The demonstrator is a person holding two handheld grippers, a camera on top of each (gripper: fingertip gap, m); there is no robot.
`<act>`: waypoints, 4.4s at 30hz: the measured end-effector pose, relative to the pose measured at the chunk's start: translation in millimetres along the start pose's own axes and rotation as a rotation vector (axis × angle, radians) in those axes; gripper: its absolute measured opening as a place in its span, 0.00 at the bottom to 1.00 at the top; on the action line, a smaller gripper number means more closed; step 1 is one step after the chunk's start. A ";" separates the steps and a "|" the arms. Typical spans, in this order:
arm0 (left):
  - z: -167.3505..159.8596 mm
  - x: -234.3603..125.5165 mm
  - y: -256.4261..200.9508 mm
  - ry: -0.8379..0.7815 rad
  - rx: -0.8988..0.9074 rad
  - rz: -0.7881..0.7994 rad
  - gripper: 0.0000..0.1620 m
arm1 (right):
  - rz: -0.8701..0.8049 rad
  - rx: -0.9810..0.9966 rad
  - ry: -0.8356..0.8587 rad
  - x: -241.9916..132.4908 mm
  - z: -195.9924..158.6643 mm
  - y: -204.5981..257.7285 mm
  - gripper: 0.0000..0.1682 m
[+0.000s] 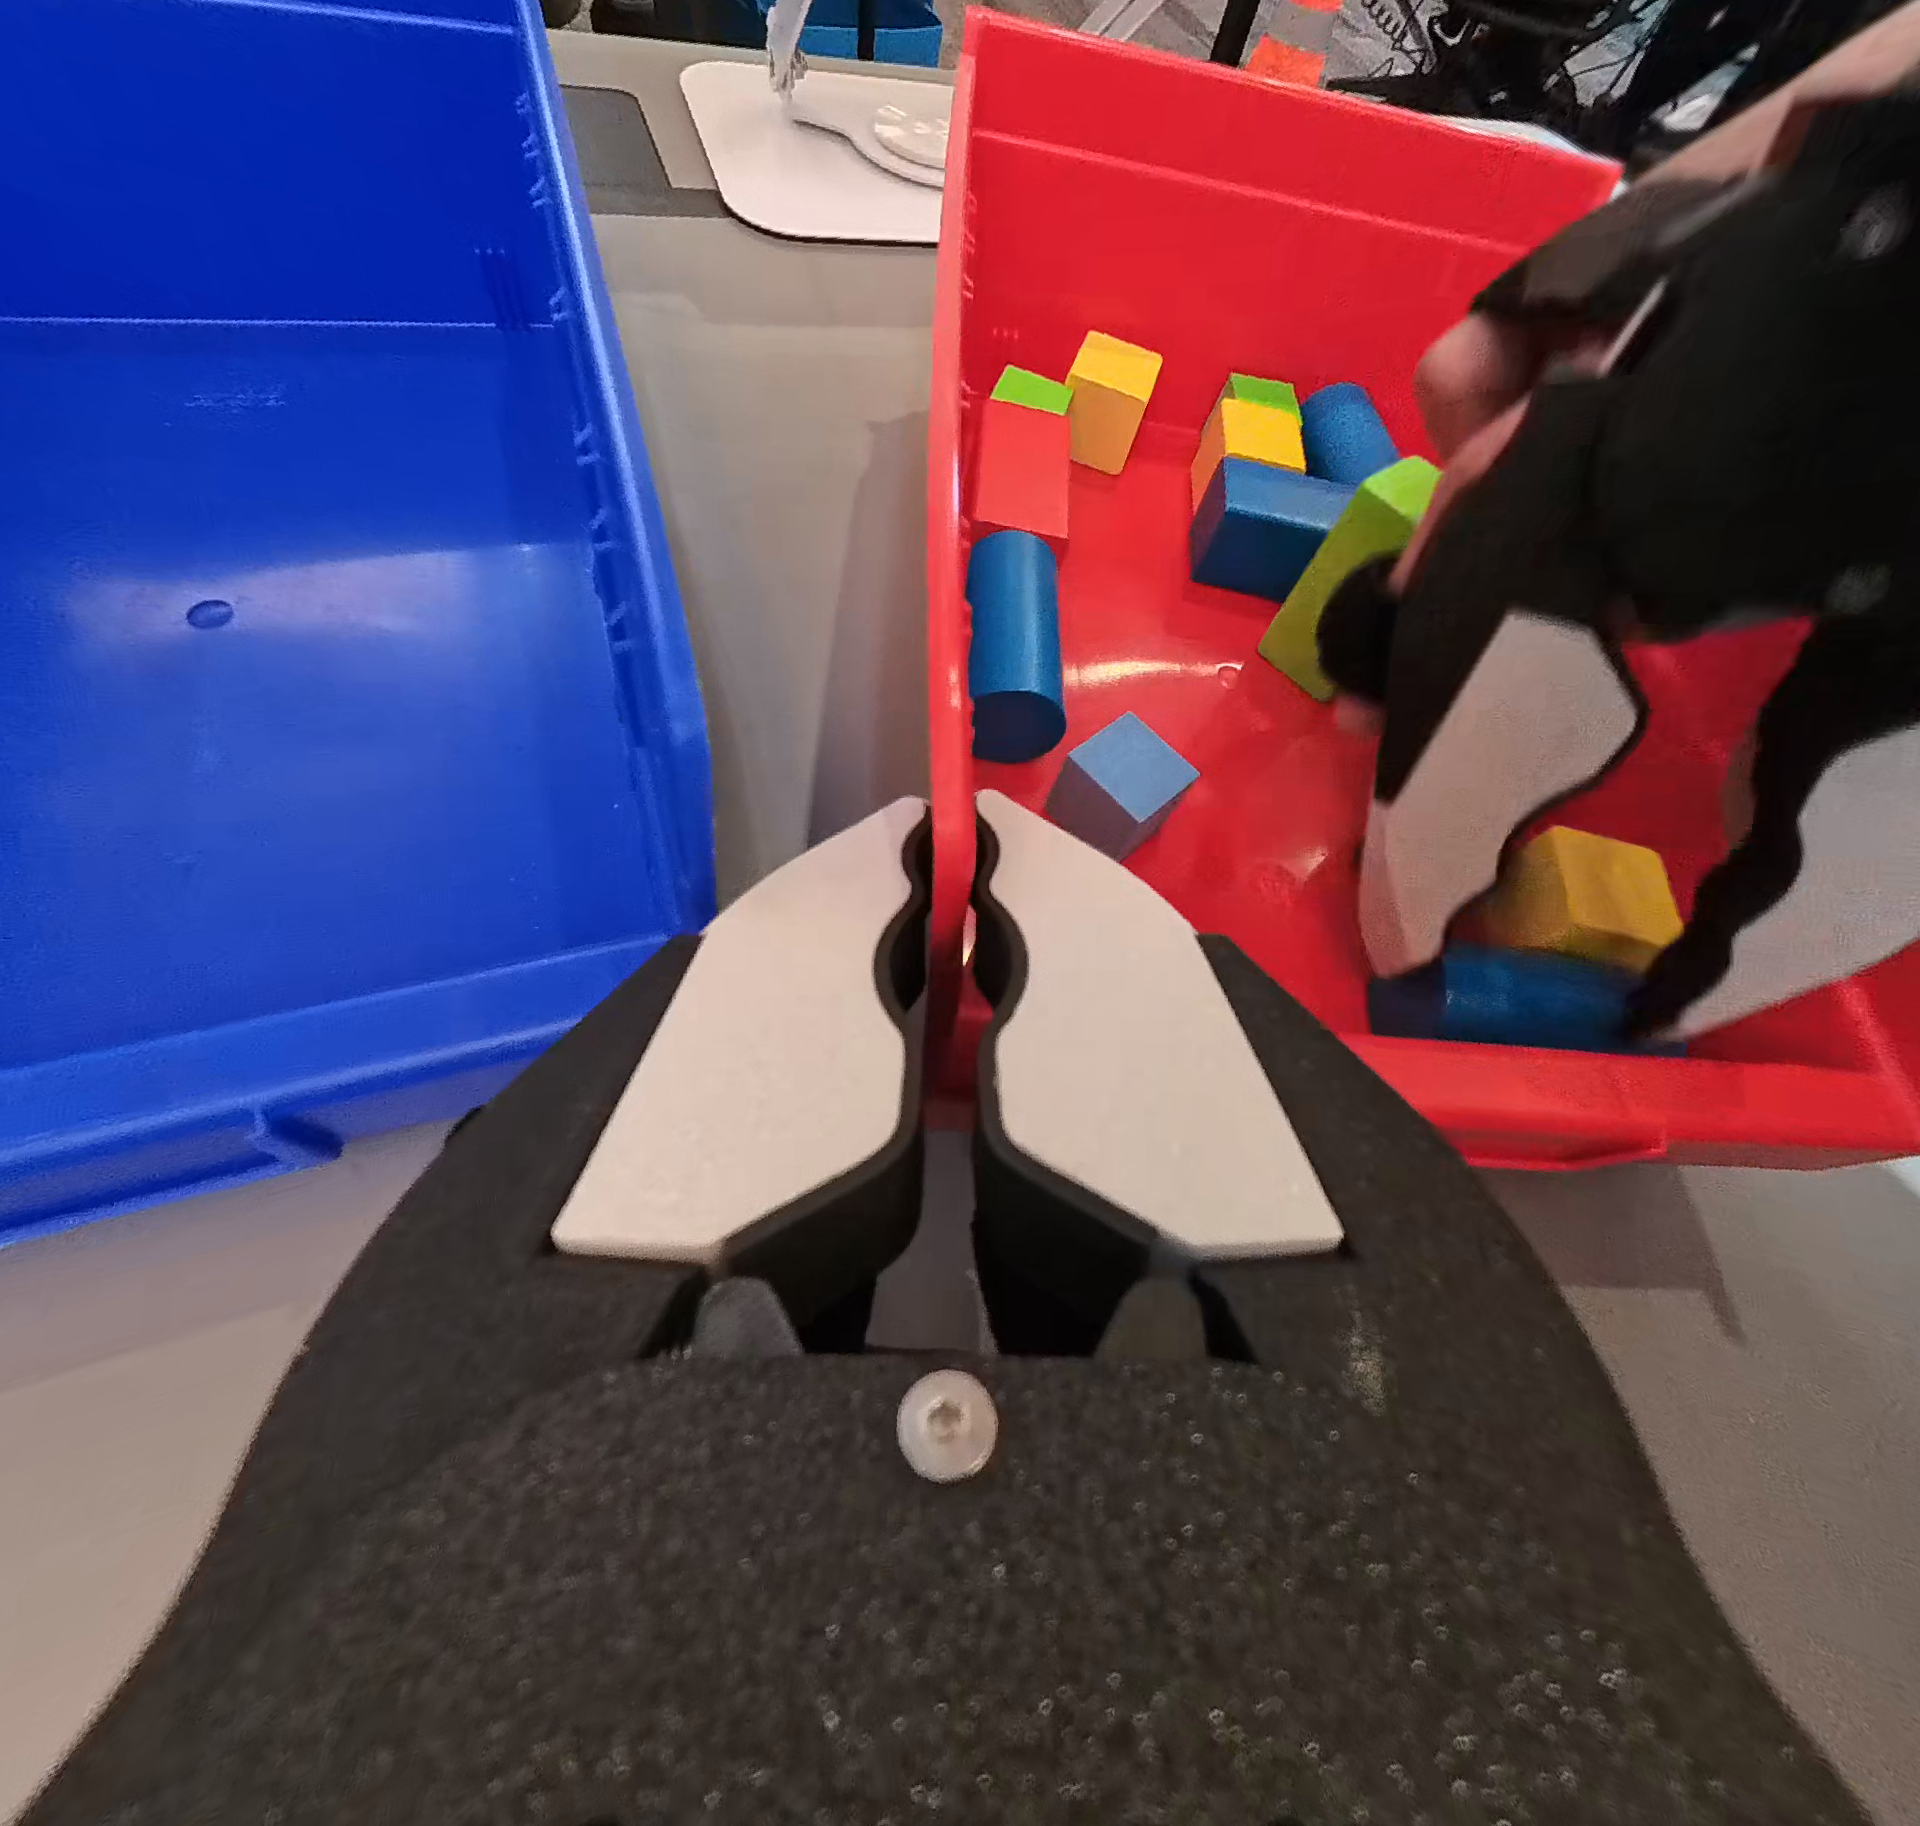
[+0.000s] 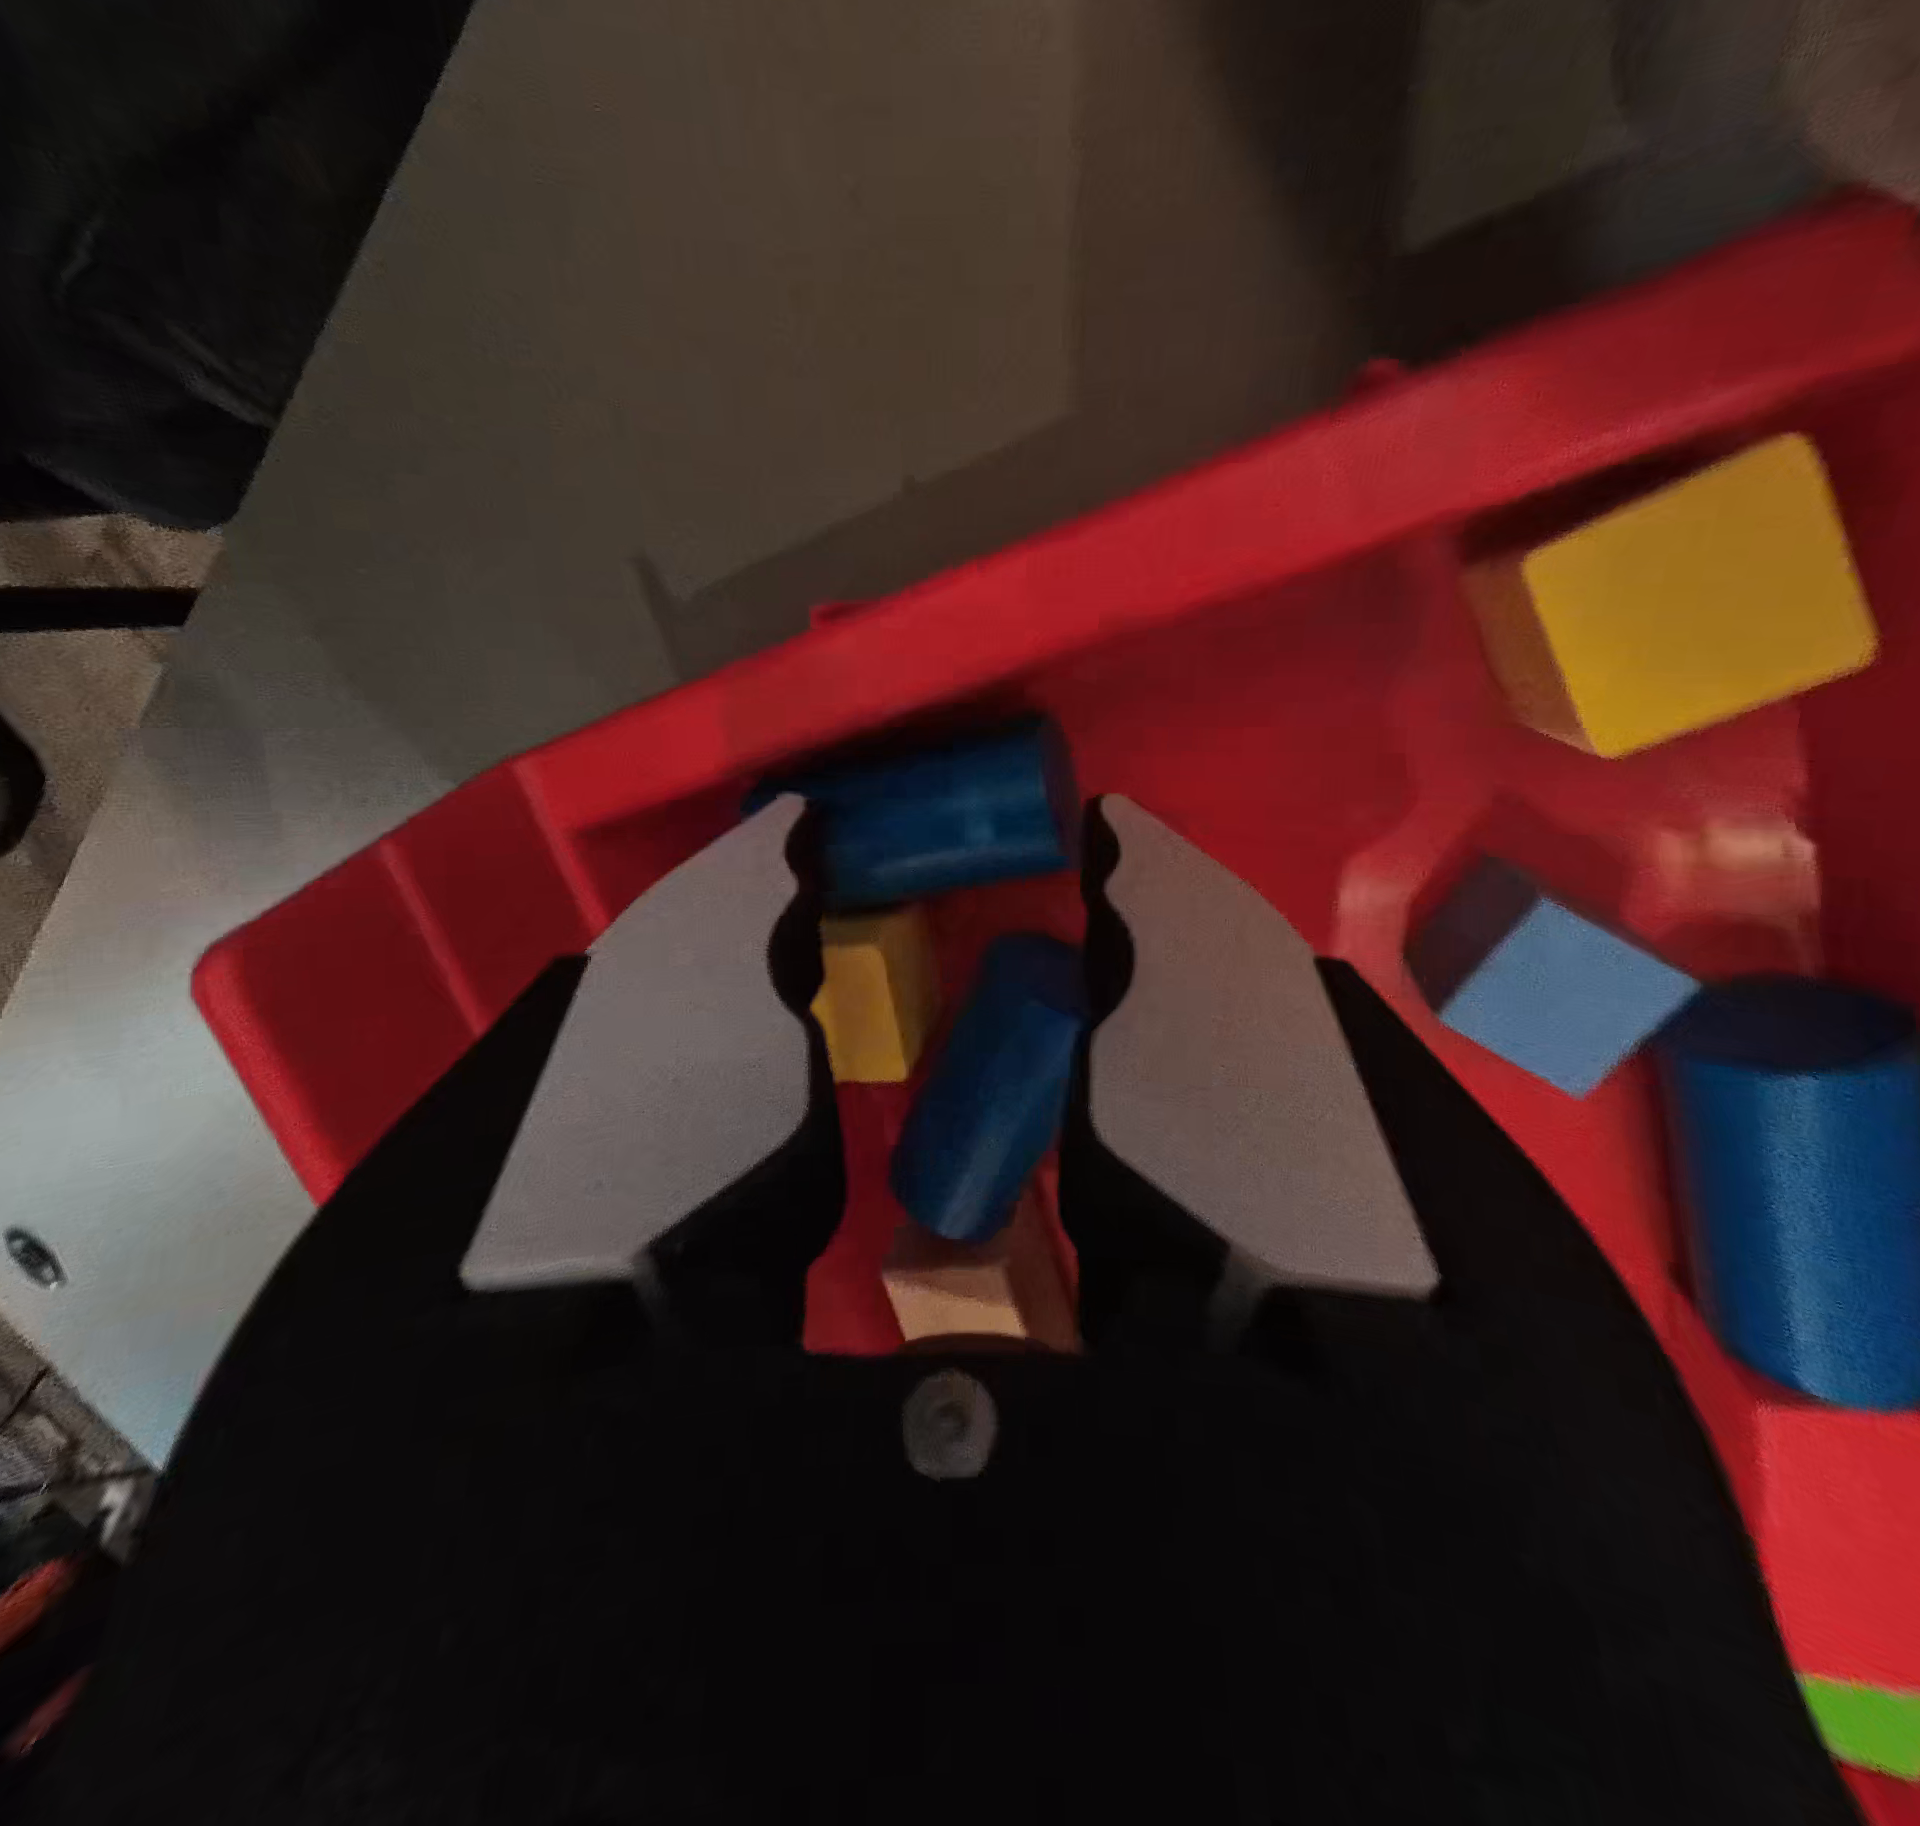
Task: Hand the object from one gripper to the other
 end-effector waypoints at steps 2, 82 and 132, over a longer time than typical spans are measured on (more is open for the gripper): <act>-0.1 0.0 -0.4 0.000 0.005 0.004 0.02 | 0.050 -0.039 0.033 9.8 4.2 1.7 0.31; -0.9 1.3 -8.5 0.004 -0.019 0.041 0.02 | -0.274 1.246 -0.155 -21.8 -128.4 -137.4 0.43; -0.4 0.8 -6.7 -0.002 -0.035 0.049 0.03 | -0.729 1.109 -0.308 -109.6 -109.8 27.5 0.39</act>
Point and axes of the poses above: each gripper's, where its closed fingertips meet, x out along the fingers, z out of its top, y = z × x across the jaws, the point moved 6 cm from there along -x, back along the fingers, and after that the axes turned 15 degrees about y, right-handed, at the moved point
